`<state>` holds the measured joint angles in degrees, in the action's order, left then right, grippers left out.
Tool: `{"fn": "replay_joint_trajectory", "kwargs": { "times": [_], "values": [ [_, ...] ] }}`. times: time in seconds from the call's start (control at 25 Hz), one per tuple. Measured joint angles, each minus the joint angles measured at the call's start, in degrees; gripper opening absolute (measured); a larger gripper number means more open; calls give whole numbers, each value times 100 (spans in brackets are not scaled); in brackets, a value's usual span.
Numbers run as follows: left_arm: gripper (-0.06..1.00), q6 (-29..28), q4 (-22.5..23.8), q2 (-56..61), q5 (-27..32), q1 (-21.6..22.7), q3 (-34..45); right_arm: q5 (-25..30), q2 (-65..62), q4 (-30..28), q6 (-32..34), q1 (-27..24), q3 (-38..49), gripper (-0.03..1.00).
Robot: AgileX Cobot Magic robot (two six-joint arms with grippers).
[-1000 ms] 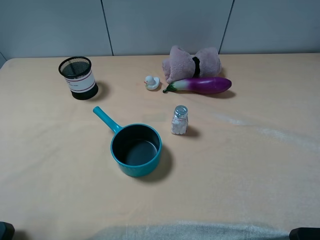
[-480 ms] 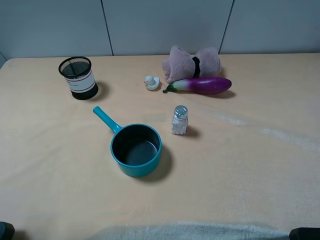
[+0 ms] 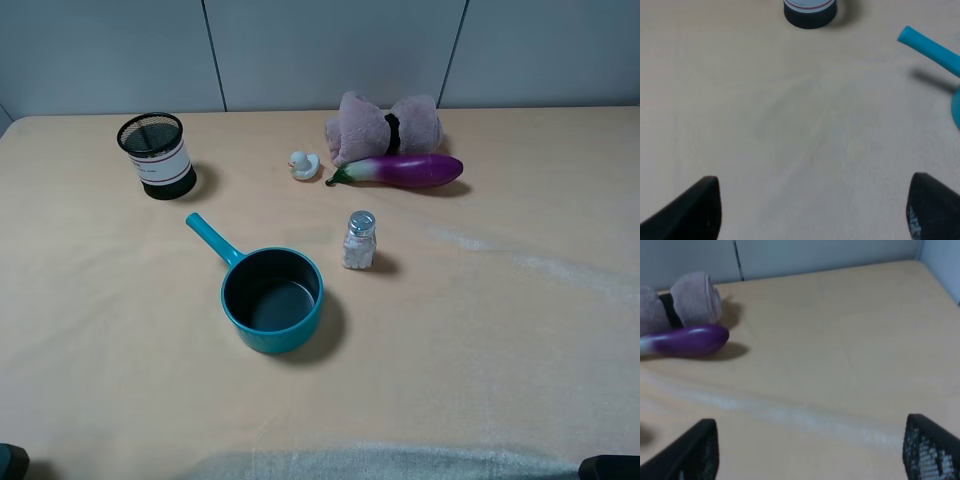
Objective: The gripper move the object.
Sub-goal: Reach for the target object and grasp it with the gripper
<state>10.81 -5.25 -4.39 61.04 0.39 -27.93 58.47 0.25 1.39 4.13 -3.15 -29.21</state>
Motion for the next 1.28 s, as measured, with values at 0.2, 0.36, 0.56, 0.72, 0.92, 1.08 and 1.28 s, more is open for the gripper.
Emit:
{"fn": "replay_joint_trajectory", "kwargs": {
  "times": [0.2, 0.36, 0.56, 0.72, 0.92, 1.08, 1.28],
  "values": [
    [75, 0, 0, 0, 0, 0, 0, -72, 894, 262, 12, 0, 0, 57],
    [75, 0, 0, 0, 0, 0, 0, -359, 1861, 555, -89, 0, 5, 57],
    [75, 0, 0, 0, 0, 0, 0, -673, 3061, 999, -692, 0, 5, 57],
    [75, 0, 0, 0, 0, 0, 0, -827, 4157, 1296, -1100, 0, 5, 57],
    [75, 0, 0, 0, 0, 0, 0, -1059, 5336, 1348, -1377, 0, 5, 57],
    [75, 0, 0, 0, 0, 0, 0, -1273, 6034, 1361, -1453, 0, -16, 57],
    [75, 0, 0, 0, 0, 0, 0, -1225, 6541, 1361, -1488, 0, -488, 57]
  ]
}}
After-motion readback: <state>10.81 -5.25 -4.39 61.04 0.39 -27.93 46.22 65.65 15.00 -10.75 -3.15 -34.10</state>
